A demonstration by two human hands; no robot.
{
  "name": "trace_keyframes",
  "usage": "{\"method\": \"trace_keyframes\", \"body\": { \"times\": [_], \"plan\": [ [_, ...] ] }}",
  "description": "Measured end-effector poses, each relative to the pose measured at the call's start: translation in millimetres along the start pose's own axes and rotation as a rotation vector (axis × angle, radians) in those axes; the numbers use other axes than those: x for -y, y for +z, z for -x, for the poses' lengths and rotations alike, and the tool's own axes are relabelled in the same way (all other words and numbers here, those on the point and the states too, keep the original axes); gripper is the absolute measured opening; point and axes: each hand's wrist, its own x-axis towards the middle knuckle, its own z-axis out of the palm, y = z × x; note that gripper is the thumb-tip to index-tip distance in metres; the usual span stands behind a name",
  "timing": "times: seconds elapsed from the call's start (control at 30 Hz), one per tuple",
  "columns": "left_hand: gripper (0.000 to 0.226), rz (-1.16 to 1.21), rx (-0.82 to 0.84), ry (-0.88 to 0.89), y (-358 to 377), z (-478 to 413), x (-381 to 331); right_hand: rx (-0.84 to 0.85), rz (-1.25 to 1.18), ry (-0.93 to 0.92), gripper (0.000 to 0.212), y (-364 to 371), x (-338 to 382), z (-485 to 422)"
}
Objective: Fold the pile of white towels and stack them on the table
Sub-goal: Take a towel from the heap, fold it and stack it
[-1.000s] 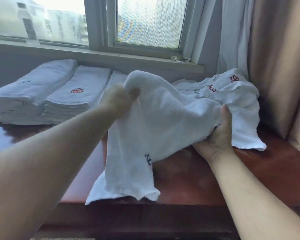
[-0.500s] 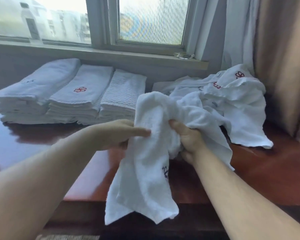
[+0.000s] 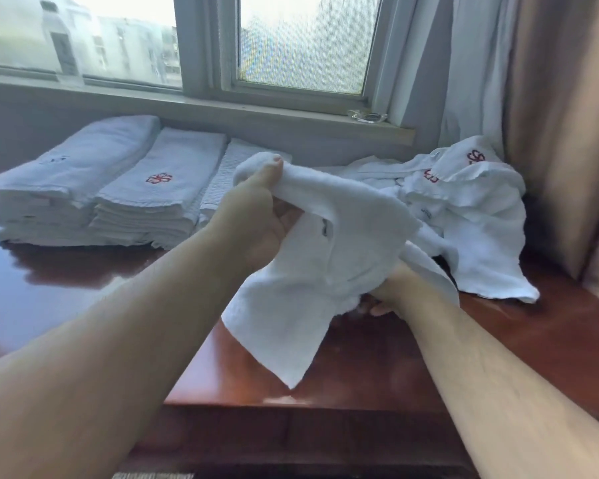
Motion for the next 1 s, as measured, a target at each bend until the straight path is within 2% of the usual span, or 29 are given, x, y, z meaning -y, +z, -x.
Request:
{"method": "trace_keyframes", "body": {
  "times": [0.03,0.1,0.13,0.17,0.2,0.23,0.3,0.33,0.37,0.43,0.53,0.57,0.63,0.67,0.73,0.77,0.8,0.83,0.9,0.93,1.0],
  "plan": [
    [0.022,0.002,-0.069,0.002,0.2,-2.7,0.8,-0.091,0.038,-0.003,0.026,-6.6,2.0,0.3],
    [0.022,-0.004,-0.132,-0.011,-1.0,-4.8,3.6,-0.380,0.103,-0.088,0.019,-18.4,-2.0,1.7],
    [0.021,-0.001,-0.145,-0.017,-1.7,-5.6,5.3,-0.537,0.009,-0.192,0.023,-20.4,-5.9,5.0],
    [0.019,0.003,-0.156,-0.021,-1.9,-6.3,6.9,-0.643,-0.226,-0.320,0.032,-17.0,-9.1,10.0],
    [0.018,0.009,-0.165,-0.026,-0.9,-6.5,8.0,-0.646,-0.512,-0.402,0.044,-12.1,-12.0,15.2],
    [0.019,0.013,-0.165,-0.029,0.2,-6.6,9.0,-0.538,-0.655,-0.478,0.053,-7.5,-13.5,20.9],
    [0.025,-0.042,-0.134,-0.040,3.2,-7.2,11.0,-0.288,-0.513,-0.553,0.072,3.3,-16.3,23.5],
    [0.029,-0.136,-0.093,-0.055,4.5,-7.1,11.8,-0.244,-0.441,-0.560,0.074,7.6,-17.7,21.0],
    [0.033,-0.252,-0.037,-0.074,5.1,-5.6,12.5,-0.268,-0.390,-0.545,0.062,10.6,-17.7,17.0],
    [0.037,-0.480,0.066,-0.074,1.6,-4.0,12.6,-0.321,-0.484,-0.510,0.040,10.6,-15.0,10.5],
    [0.027,-0.802,0.192,0.063,-9.4,-0.4,9.3,-0.097,-0.854,-0.417,0.041,1.7,-13.8,7.3],
    [0.023,-0.954,0.198,0.157,-14.0,-1.1,9.7,0.009,-0.966,-0.408,0.045,-2.4,-16.3,6.5],
    [0.012,-1.236,0.110,0.344,-22.1,-6.0,12.9,0.159,-1.124,-0.388,0.050,-11.2,-18.8,7.8],
    [0.016,-1.319,0.075,0.403,-25.9,-9.5,16.4,0.198,-1.168,-0.368,0.051,-16.7,-19.8,10.5],
    [0.056,-1.400,0.151,0.439,-31.8,-16.1,24.9,0.229,-1.176,-0.321,0.052,-24.5,-21.6,15.5],
    [0.076,-1.441,0.221,0.424,-33.6,-21.0,29.4,0.216,-1.139,-0.318,0.053,-28.1,-18.9,19.3],
    [0.083,-1.498,0.290,0.409,-35.0,-25.9,33.9,0.156,-1.088,-0.320,0.050,-32.3,-17.8,20.4],
    [0.074,-1.567,0.363,0.410,-36.0,-29.9,39.0,0.045,-1.024,-0.318,0.040,-37.7,-17.8,18.3],
    [0.030,-1.759,0.481,0.422,-37.0,-36.2,49.6,-0.153,-0.912,-0.284,0.025,-53.7,-18.4,12.6],
    [0.018,-1.834,0.516,0.431,-36.6,-37.4,56.6,-0.214,-0.868,-0.262,0.023,-59.5,-22.0,8.6],
    [0.022,-1.849,0.481,0.441,-37.1,-38.7,73.1,-0.294,-0.821,-0.178,0.024,-67.5,-34.6,-1.0]
  ]
}}
